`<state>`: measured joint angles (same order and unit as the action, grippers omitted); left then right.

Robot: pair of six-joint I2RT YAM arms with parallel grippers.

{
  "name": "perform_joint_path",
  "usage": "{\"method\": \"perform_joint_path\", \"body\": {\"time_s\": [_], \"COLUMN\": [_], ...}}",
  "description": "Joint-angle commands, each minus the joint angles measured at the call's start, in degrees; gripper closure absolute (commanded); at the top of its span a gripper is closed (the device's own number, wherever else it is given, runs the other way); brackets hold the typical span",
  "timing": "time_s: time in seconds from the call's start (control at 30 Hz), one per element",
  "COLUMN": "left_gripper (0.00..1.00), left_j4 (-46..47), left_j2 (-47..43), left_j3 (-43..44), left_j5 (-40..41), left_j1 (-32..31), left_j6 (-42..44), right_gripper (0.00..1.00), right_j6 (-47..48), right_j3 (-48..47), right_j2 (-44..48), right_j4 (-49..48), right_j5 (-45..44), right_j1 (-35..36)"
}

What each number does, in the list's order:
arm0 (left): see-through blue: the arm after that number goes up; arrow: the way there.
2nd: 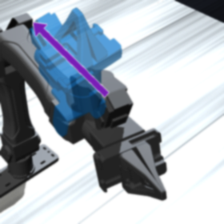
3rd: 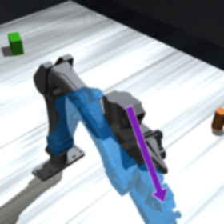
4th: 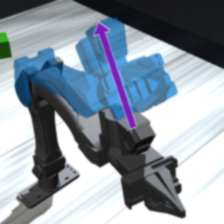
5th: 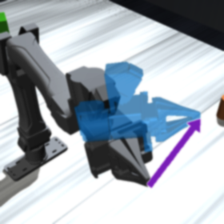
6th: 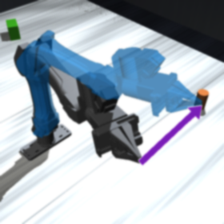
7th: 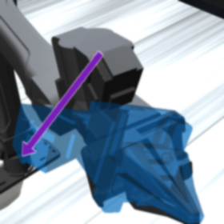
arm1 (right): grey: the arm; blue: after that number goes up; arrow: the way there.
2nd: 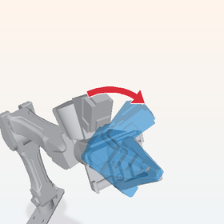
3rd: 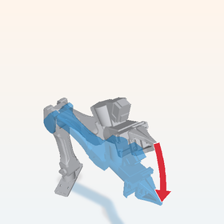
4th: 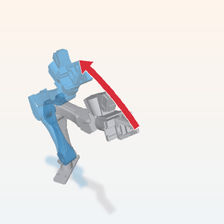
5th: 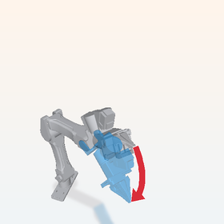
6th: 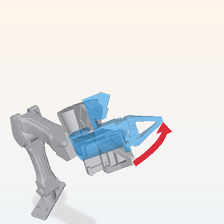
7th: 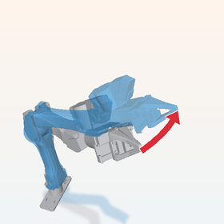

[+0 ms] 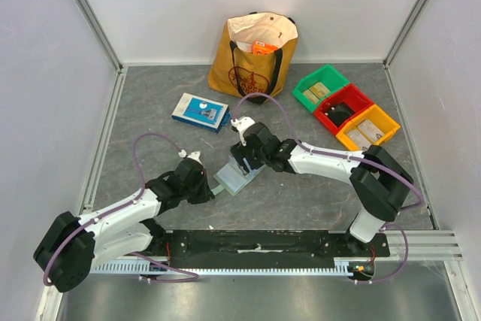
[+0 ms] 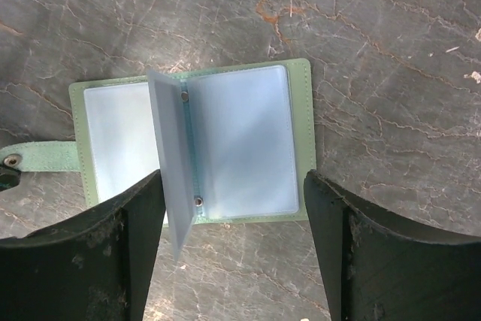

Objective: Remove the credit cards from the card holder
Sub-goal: Remove the credit card from the card holder.

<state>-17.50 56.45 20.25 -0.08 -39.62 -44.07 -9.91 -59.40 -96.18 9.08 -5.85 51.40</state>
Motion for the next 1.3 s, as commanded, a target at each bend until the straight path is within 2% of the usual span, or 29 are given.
{"method": "perform_joint_path", "body": {"time_s": [0.0, 0.27, 0.4, 0.53, 0.63, 0.7, 0.93, 0.97, 1.1, 1.27], "left_gripper": [0.98, 0.98, 0.98, 0.96, 0.91, 0.84, 0.43, 0.4, 0.39, 0.38], "left_j4": [-0.08, -0.87, -1.57, -1.84, -0.35, -0.52, -4.29, -4.82, -5.97, -3.43], "left_j2": [-0.9, -1.16, 0.94, 5.33, 7.97, 8.59, 5.79, 4.74, 1.39, 0.15], "left_j3": [-0.39, -0.21, 1.98, 5.67, 7.87, 9.97, 15.34, 15.52, 16.57, 18.33], "left_j5": [0.34, 2.09, 4.2, 7.19, 7.72, 8.07, 10.8, 10.89, 9.93, 3.17], "left_j1": [-0.02, 0.06, 0.41, 3.39, 6.21, 6.74, 6.74, 6.57, 6.57, 6.04], "left_j6": [-0.57, -0.92, -0.4, 1.01, 2.15, 2.67, 3.82, 3.82, 3.47, 3.29], "right_gripper": [0.2, 0.21, 0.22, 0.28, 0.35, 0.38, 0.57, 0.6, 0.67, 0.75], "right_j6": [-0.63, -3.44, -3.19, -2.83, -3.01, -3.44, -5.55, -5.9, -7.22, -8.45], "right_j3": [0.51, -0.02, -0.11, 0.16, 0.77, 1.04, 2.79, 3.32, 5.16, 7.62], "right_j2": [0.3, -0.85, -0.24, 0.99, 1.52, 1.52, 0.65, 0.56, -0.06, -0.5], "right_j4": [-0.65, 3.57, 4.36, 2.79, 0.24, -0.99, -5.73, -6.52, -8.64, -12.06], "right_j5": [-1.7, -11.99, -11.91, -6.74, -1.99, 0.39, 5.66, 5.67, 8.66, 10.24], "right_j1": [-0.42, -2.7, -3.41, -3.5, -3.5, -3.58, -4.64, -4.81, -5.6, -6.83]}}
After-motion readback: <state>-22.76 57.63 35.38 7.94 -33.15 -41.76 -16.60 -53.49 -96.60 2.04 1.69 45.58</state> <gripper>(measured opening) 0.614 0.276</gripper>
